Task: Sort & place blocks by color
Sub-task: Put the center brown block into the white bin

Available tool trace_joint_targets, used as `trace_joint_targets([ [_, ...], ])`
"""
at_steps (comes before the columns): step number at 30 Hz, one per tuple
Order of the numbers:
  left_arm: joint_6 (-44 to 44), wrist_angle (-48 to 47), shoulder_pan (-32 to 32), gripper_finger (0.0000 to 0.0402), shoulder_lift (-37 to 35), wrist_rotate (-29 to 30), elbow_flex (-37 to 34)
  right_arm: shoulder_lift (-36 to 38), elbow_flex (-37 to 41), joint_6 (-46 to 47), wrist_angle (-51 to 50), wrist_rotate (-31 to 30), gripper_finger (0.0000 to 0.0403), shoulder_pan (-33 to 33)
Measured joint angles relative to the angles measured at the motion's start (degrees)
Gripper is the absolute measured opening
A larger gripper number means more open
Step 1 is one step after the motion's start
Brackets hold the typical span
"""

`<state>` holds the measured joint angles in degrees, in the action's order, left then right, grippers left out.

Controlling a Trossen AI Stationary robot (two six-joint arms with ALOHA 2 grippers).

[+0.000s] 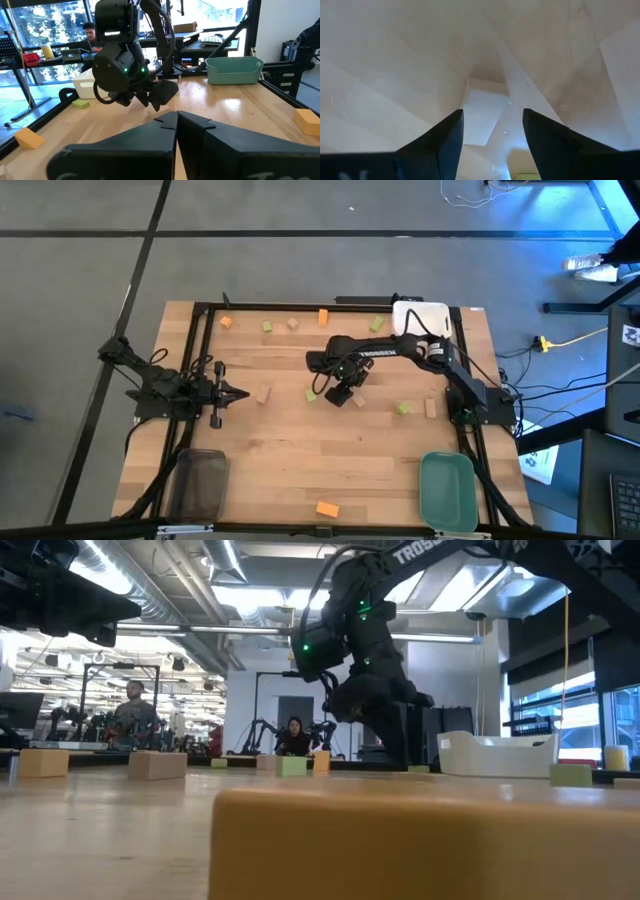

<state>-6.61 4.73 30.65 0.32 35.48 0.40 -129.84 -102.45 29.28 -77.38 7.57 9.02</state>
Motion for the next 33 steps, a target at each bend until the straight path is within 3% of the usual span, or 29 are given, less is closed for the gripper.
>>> trace_joint_targets([
  [13,-0.06,0.02,0.00,0.0021,-0.02,0.04,0.00,0.63,8.94,-1.80,7.91,2.34,0.0204,0.20],
  [16,-0.07,0.02,0.00,0.0023,-0.01,0.04,0.00,0.57,8.98,-2.60,8.17,2.32,0.0188,0.22],
  [20,-0.05,0.04,0.00,0.0021,0.00,0.04,0.00,0.57,9.00,-3.70,8.22,1.47,0.0127,0.15],
  [26,-5.22,0.08,0.00,0.0012,0.04,0.88,2.31,0.35,7.60,-7.88,6.95,1.13,0.0125,0.16],
  [33,-5.70,-7.29,-0.02,0.0003,0.42,7.63,9.55,-0.26,2.72,-11.69,6.49,-0.69,0.0125,0.13],
])
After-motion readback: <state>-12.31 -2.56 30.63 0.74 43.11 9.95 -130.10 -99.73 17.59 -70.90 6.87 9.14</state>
